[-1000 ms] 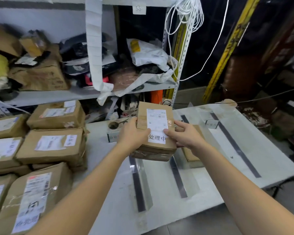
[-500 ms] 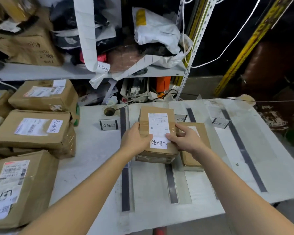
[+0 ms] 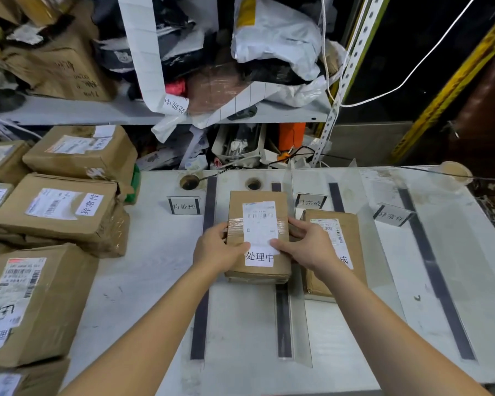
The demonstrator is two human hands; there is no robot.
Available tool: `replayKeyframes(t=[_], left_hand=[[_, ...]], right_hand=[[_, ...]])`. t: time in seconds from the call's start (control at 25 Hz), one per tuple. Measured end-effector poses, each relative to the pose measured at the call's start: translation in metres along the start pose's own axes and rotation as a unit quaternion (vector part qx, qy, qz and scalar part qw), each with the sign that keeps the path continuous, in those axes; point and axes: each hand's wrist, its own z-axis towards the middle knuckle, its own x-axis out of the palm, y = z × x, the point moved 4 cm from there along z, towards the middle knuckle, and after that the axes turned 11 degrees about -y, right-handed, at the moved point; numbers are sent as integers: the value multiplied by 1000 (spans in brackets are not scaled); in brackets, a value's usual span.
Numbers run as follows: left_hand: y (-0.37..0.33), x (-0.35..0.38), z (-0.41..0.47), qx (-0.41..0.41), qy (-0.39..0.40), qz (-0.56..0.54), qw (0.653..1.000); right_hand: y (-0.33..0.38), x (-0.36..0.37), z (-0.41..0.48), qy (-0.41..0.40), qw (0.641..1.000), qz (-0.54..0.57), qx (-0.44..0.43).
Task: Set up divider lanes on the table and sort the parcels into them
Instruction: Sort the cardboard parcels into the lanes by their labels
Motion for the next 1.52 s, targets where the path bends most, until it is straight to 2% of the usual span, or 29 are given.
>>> replayKeyframes(t=[0.12, 0.24, 0.36, 0.6, 0.72, 0.8, 0.92, 1.0, 1.16, 1.32, 1.52], left_hand=[[3, 3, 1, -1, 5, 5, 1000], [2, 4, 4, -2, -1, 24, 1000], [-9, 2, 8, 16, -32, 11, 999], [-18, -33, 15, 31, -21, -24, 999], [-22, -79, 12, 93, -86, 94, 987], [-20, -119, 11, 125, -137, 213, 959], [-10, -183, 7, 119, -182, 314, 924], [0, -221, 6, 116, -207, 349, 906], [31, -292, 20, 103, -237, 393, 883], [76, -350, 57, 92, -206, 404, 886], [126, -389, 121, 93, -153, 366, 913]], right_hand=[[2, 2, 5, -11, 998, -65, -21], [1, 7, 6, -3, 994, -113, -6], [4, 11, 6, -8, 994, -105, -14], [48, 12, 0, -16, 989, -115, -91], [90, 24, -7, 9, 968, -169, -187], [125, 41, -13, 22, 942, -217, -255], [173, 77, -28, 44, 896, -270, -349], [197, 104, -37, 58, 880, -284, -376], [228, 161, -52, 58, 860, -317, -395], [245, 222, -57, 47, 838, -366, -401], [250, 296, -54, 57, 881, -360, -303]])
